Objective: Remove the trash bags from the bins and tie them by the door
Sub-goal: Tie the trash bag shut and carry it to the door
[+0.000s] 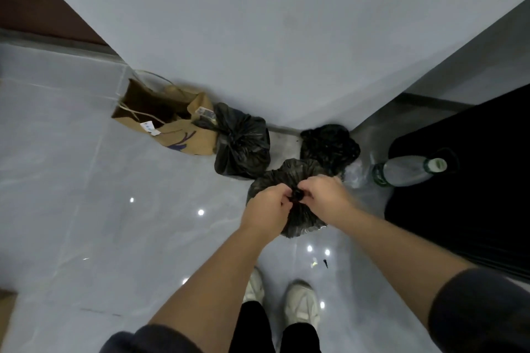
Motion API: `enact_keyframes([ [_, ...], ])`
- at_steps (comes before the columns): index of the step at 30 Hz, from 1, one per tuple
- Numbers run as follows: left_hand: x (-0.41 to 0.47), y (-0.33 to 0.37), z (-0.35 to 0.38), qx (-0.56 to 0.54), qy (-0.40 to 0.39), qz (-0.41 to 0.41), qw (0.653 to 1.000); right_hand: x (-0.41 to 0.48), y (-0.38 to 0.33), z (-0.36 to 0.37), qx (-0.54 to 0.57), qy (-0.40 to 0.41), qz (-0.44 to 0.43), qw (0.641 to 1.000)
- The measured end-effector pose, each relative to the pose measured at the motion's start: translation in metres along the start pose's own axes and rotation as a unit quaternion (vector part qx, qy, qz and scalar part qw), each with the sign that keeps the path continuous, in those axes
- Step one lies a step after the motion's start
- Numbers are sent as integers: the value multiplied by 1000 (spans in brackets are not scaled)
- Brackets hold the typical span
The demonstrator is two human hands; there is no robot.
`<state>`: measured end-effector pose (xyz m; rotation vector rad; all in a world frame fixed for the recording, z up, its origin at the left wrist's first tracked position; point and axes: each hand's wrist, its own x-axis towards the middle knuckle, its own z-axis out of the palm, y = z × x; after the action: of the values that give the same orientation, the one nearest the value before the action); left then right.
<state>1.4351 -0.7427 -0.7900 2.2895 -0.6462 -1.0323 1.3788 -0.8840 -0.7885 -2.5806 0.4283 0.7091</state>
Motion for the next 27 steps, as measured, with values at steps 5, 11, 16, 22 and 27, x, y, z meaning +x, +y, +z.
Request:
enact_keyframes([
  [5,48,-27,30,3,-7,5,1000,53,29,16,-67,-17,-38,997],
  [11,98,-53,61,-59,-29,-6,998,109,62,48,-59,15,-39,997],
  [16,131,-68,84,-32,-106,-12,994,136,83,85,45,7,20,999],
  [22,148,-79,91,-47,-116,-24,992,145,87,100,102,-15,23,994],
  [27,136,-71,71,-14,-120,-30,992,133,82,88,136,-10,30,990],
])
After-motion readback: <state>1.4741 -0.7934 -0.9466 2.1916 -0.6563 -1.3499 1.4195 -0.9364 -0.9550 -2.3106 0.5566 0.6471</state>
